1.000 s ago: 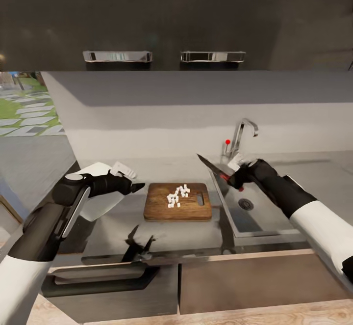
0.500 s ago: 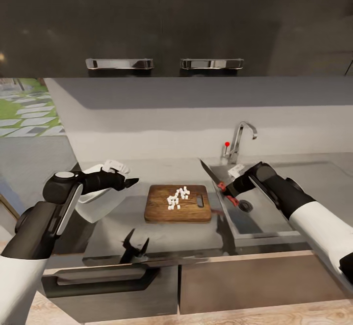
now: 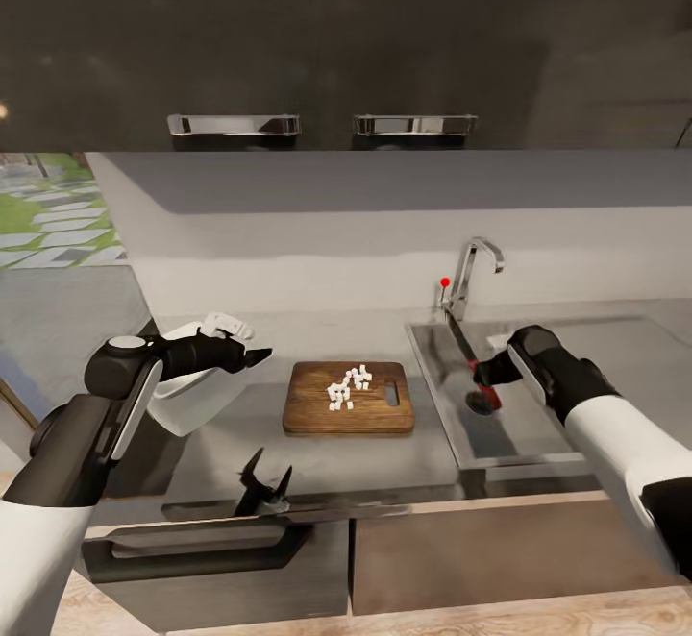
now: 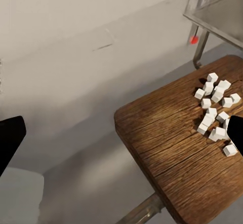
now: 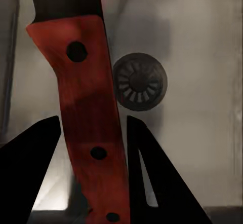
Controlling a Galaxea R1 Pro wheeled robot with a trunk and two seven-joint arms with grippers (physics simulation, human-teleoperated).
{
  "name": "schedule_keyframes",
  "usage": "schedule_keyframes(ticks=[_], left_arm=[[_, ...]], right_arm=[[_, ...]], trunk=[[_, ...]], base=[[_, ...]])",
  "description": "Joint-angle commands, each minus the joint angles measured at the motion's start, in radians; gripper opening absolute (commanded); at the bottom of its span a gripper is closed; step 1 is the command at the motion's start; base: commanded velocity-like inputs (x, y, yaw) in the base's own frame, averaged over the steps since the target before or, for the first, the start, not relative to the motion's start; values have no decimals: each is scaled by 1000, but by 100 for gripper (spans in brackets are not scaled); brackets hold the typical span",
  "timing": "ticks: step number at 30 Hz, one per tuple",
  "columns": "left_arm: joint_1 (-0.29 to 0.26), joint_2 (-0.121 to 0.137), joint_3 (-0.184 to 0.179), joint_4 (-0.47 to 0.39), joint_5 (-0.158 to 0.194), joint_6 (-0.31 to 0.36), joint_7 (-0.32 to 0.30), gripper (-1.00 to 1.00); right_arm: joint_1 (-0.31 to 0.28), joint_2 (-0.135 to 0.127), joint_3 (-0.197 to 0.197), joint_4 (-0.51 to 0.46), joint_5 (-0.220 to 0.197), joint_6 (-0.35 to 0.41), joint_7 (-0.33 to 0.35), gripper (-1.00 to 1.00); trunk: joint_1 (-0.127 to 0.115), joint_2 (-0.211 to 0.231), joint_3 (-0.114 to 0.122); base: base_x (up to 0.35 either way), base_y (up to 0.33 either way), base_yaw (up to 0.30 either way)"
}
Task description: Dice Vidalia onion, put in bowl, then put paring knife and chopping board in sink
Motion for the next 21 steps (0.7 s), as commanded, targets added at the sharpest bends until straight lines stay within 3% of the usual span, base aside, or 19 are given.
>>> schedule_keyframes(ticks=[1,4,8,11,13,15,20,21], left_arm=[[-1,0,-1,-1,0,6,-2,100],[-1,0,0,-1,0,6,-2,100],[-1,0,0,-1,0,6,-1,100],[-1,1,1,-1,0,6,-1,100],[-1,2,1,-1,0,6,-1,100],[-1,2,1,0,0,7,0,100],[-1,2,1,1,0,6,0,100],[-1,2,2,1,0,7,0,100]], right_arm=[[-1,0,6,8,-9,3,-27,-100],[-1,8,-21,38,-9,2,-134,-100],[-1,36,-102,60,-10,1,-252,-100],[-1,81,-152,83,-10,-6,-306,-100],[-1,102,-159,90,-10,-15,-315,-100],[-1,141,-165,140,-11,-52,-325,-100],[-1,151,-166,227,-17,-59,-325,-100],[-1,156,-166,238,-47,-59,-324,-100]], trunk=[[0,-1,-1],[0,-1,-1],[0,-1,-1],[0,-1,-1],[0,-1,-1],[0,-1,-1],[0,-1,-1],[0,-1,-1]], base=[[50,-74,0],[82,-152,0],[103,-229,0],[106,-262,0],[75,-195,0],[22,-56,0],[3,-6,0],[0,0,0]])
